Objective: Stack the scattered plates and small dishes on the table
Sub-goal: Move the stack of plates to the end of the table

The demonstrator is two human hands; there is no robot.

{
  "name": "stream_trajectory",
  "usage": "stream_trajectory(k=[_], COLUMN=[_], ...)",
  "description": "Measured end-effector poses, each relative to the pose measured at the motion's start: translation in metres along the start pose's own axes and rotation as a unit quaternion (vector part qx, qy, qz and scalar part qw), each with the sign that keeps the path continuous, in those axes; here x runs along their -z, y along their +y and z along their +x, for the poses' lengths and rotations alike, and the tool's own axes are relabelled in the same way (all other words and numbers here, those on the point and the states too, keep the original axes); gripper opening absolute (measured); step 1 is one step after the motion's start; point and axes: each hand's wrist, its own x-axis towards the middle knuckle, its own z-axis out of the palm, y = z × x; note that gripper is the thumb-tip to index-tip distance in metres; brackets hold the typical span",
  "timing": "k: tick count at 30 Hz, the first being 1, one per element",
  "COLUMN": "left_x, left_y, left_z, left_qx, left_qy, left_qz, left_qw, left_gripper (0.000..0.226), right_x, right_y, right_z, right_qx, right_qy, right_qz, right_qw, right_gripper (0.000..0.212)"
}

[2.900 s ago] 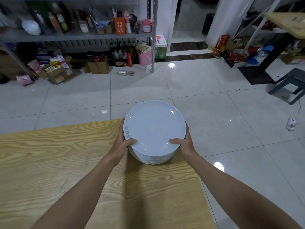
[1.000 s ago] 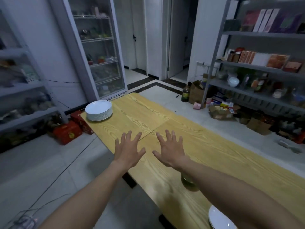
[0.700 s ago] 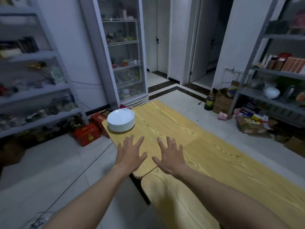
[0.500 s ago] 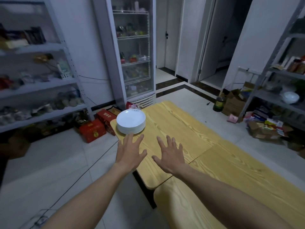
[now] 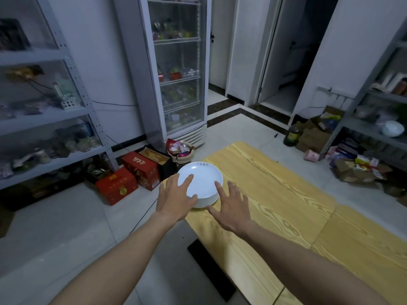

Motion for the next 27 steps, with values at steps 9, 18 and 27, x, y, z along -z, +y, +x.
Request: stream_trajectory(k=[9,18,27], left_x=[-0.042,-0.092,-0.131], left_y=[-0.047,-0.084,-0.123], left_z=[0.08,0.144,0.171], left_qx=[0.026,0.096,0.102], left_qy=[-0.056,-0.114,-0.199], left_qz=[-0.099,-0.188,-0.338], left_qw=[0.993,0.971,0.914], left_gripper=[0.069,0.069,0.074], right_x=[-0.028,-0.062,-0.1], right_y=[0.004,0.028,0.04], right_z=[0.079,0.136,0.154], right_qx=[-0.068,-0.145,-0.198], right_qy=[-0.027,-0.072,-0.063], right_qz=[0.109,0.308,0.442], right_qw=[0.991,0.938,0.873], right_gripper=[0.08,0.084,0.076])
